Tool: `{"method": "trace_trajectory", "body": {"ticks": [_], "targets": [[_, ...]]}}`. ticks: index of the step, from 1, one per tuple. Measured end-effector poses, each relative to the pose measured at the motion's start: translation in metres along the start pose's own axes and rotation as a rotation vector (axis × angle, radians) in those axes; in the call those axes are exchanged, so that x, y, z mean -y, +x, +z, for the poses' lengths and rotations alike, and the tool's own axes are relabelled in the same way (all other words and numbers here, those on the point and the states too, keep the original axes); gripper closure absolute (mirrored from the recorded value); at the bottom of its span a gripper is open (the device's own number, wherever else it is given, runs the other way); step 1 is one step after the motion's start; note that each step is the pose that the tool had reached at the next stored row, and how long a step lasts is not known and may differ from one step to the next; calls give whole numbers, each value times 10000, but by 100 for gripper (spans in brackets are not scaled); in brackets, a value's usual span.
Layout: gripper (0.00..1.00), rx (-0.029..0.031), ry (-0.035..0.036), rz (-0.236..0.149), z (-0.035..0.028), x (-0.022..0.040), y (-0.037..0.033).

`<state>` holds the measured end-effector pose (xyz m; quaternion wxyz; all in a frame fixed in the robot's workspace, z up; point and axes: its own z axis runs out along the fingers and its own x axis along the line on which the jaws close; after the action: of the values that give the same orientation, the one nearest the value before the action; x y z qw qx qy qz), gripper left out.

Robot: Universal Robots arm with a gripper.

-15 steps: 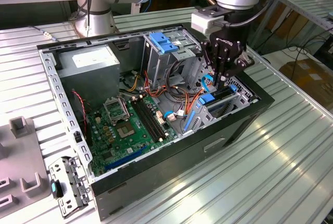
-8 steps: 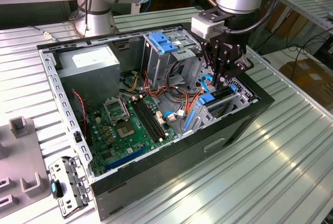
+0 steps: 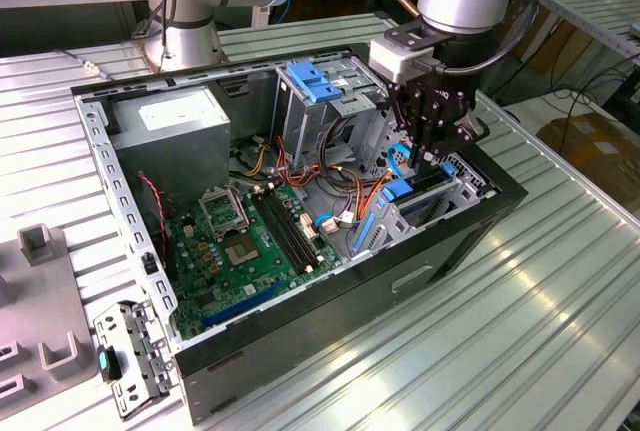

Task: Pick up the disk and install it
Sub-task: 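Insert the second disk wire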

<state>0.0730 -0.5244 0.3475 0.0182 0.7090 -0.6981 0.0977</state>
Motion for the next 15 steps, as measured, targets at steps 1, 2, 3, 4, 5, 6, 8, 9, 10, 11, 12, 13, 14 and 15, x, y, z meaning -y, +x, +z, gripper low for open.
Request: {"method": "trace_trajectory", "body": {"ticks": [1,2,3,4,5,6,8,9,10,11,12,13,14,15], "targets": [[84,18,10,5,3,0,7],[84,32,13,7,5,-1,10],[84,33,13,8,8,-1,11],[84,32,13,8,10,-1,11],[84,32,12,8,14,-2,11],[84,32,13,8,15,-2,11],[84,44,13,9,20,-3,10],[84,49,13,10,23,-2,9],[84,63,13,10,29,2,8],[84,69,12,11,32,2,8],[84,78,12,13,37,2,7],[84,87,13,15,42,1,6],[84,95,12,15,46,1,6],[84,110,12,17,52,0,5]]}}
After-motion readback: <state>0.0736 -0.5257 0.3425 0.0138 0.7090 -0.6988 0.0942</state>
